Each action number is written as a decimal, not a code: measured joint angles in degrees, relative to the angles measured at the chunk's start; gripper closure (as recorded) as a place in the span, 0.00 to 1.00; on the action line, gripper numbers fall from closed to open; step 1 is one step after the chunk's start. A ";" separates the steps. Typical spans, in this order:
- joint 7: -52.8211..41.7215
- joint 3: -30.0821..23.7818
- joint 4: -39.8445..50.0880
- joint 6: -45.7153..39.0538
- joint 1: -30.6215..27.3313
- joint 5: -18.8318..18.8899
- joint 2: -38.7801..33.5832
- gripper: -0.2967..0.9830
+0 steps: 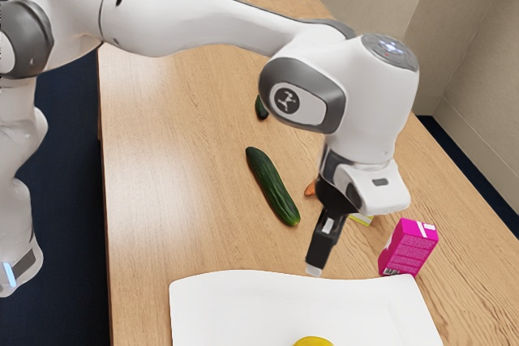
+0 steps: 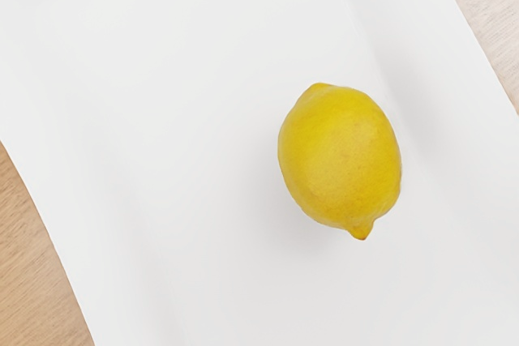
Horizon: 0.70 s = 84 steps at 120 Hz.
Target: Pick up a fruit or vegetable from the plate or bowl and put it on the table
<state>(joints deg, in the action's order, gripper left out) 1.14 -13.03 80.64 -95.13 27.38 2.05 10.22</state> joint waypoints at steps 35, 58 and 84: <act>0.03 0.18 -1.78 -2.73 2.14 0.02 6.06 0.23; 0.02 0.28 -1.77 -5.26 3.87 -0.06 10.21 0.23; 0.61 0.40 -1.43 -7.91 3.99 -0.35 12.17 0.23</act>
<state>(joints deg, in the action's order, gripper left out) 1.75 -12.64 79.21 -103.04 31.37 1.71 22.39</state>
